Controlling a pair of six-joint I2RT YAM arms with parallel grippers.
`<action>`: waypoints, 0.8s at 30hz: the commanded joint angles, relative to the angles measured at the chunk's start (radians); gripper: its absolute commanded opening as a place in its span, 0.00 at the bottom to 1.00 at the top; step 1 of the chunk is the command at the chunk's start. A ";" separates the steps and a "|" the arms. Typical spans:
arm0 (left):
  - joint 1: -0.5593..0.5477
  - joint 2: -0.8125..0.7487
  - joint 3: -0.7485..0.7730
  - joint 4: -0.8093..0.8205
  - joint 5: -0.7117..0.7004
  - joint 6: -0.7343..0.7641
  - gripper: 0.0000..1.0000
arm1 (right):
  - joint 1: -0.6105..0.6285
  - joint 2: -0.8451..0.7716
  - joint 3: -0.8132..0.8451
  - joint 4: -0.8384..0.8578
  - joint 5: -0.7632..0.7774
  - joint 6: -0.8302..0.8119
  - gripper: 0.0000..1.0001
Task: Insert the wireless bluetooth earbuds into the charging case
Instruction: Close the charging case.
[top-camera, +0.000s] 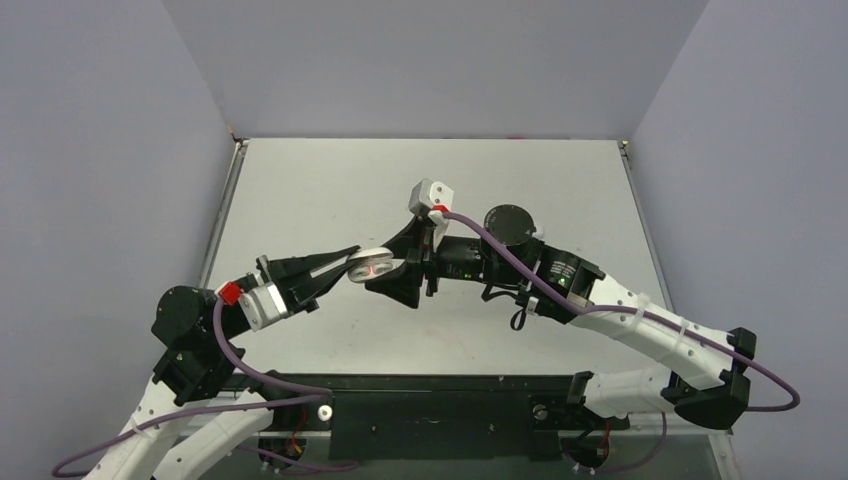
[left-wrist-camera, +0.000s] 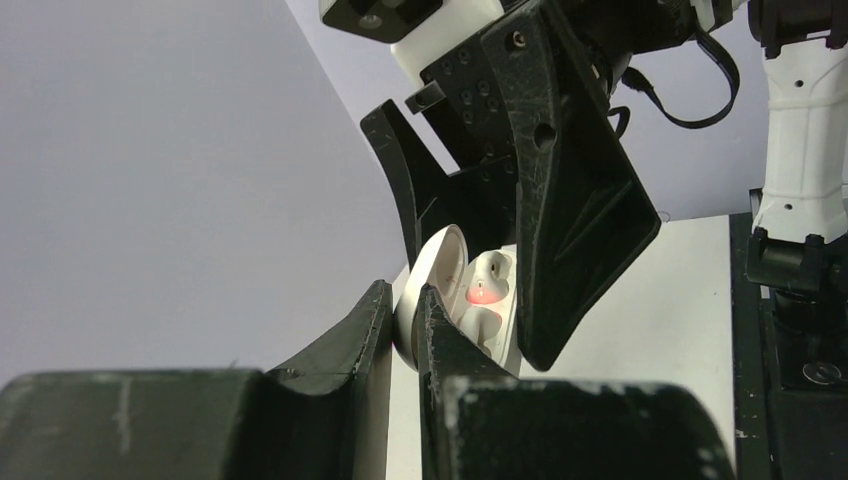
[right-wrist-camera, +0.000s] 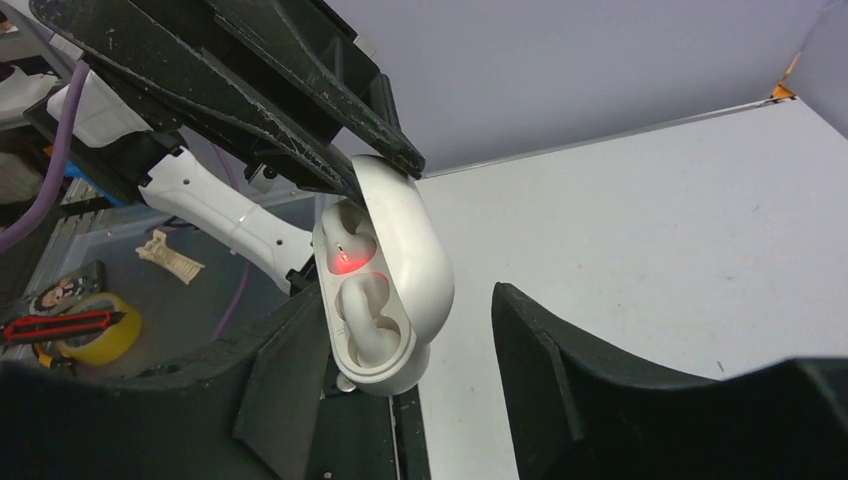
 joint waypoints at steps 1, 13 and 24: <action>-0.005 0.009 0.015 0.080 0.004 -0.038 0.00 | -0.001 0.011 0.032 0.071 -0.036 0.007 0.56; -0.004 0.015 0.017 0.085 0.007 -0.064 0.00 | -0.001 -0.006 0.001 0.129 -0.058 0.014 0.18; -0.005 0.004 0.022 0.033 0.026 -0.034 0.00 | -0.006 -0.021 -0.024 0.152 -0.052 0.038 0.00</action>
